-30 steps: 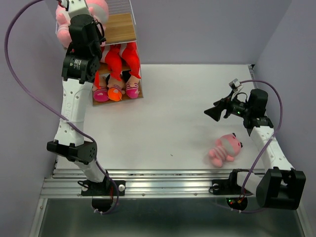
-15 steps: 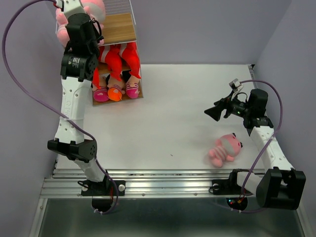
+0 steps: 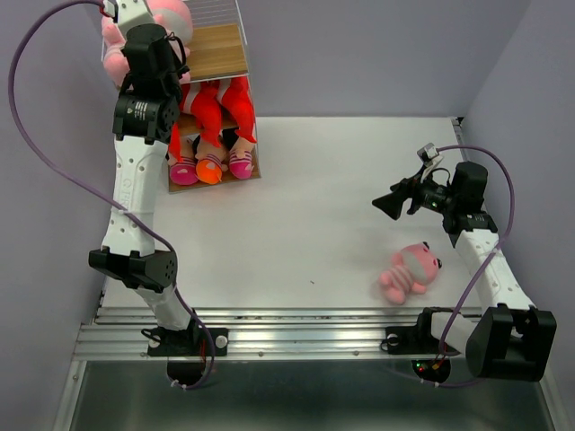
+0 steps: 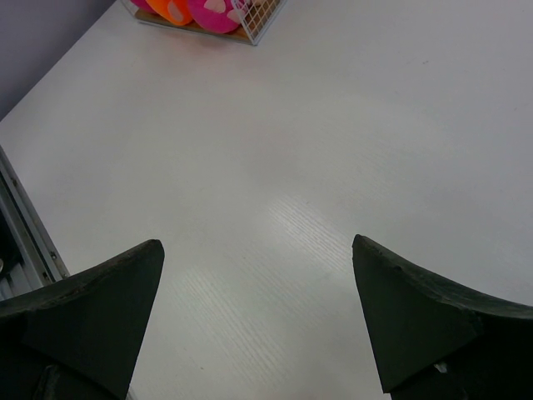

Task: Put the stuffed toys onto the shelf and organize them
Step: Place the stuffed toy onto shelf

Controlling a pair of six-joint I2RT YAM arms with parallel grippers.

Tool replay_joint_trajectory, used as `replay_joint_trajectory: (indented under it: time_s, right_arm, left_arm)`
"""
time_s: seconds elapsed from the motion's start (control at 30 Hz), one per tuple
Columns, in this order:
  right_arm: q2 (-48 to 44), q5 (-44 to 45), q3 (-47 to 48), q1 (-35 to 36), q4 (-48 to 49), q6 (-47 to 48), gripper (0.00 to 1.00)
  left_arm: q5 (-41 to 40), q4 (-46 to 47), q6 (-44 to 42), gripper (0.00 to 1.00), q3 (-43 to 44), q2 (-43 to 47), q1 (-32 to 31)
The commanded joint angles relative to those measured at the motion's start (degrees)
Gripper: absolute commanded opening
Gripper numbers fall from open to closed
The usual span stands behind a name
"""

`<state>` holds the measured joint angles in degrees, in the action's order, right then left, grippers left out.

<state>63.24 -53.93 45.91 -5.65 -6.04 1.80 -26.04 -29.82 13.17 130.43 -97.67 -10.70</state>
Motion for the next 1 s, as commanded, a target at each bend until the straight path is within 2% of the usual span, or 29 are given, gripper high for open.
replay_joint_trajectory:
  time_s: [0.0, 0.23, 0.47, 0.57, 0.67, 0.73, 0.8, 0.9, 0.97]
  right_arm:
    - [-0.75, 0.23, -0.56, -0.06, 0.95, 1.19, 1.00]
    - [-0.66, 0.49, -0.56, -0.06, 0.95, 1.45, 1.00]
    - [-0.66, 0.85, -0.65, -0.06, 0.86, 1.62, 1.00]
    - [-0.66, 0.93, -0.65, -0.06, 0.86, 1.80, 1.00]
    - [-0.75, 1.11, -0.65, -0.06, 0.86, 1.89, 1.00]
    - [-0.75, 1.11, -0.65, -0.06, 0.86, 1.98, 1.00]
    - [-0.75, 1.20, -0.65, -0.06, 0.86, 1.98, 1.00]
    - [-0.75, 1.28, -0.73, -0.06, 0.86, 2.06, 1.00]
    - [-0.84, 1.46, -0.73, -0.06, 0.77, 2.15, 1.00]
  left_arm:
    - [-0.15, 2.58, 0.63, 0.03, 0.79, 1.16, 0.77]
    - [0.03, 2.93, 0.81, 0.09, -0.97, 2.13, 1.12]
    - [-0.06, 2.93, 0.98, 0.23, -1.23, 2.48, 1.21]
    - [-0.06, 2.84, 0.98, 0.24, -1.32, 2.66, 1.21]
    - [-0.23, 2.84, 1.07, 0.33, -1.41, 2.66, 1.21]
    - [-0.24, 2.84, 0.98, 0.34, -1.49, 2.83, 1.21]
    - [-0.50, 2.93, 0.98, 0.42, -1.50, 2.92, 1.29]
    - [-0.50, 2.93, 0.98, 0.44, -1.58, 3.18, 1.21]
    - [-0.59, 3.02, 0.98, 0.52, -1.76, 3.18, 1.29]
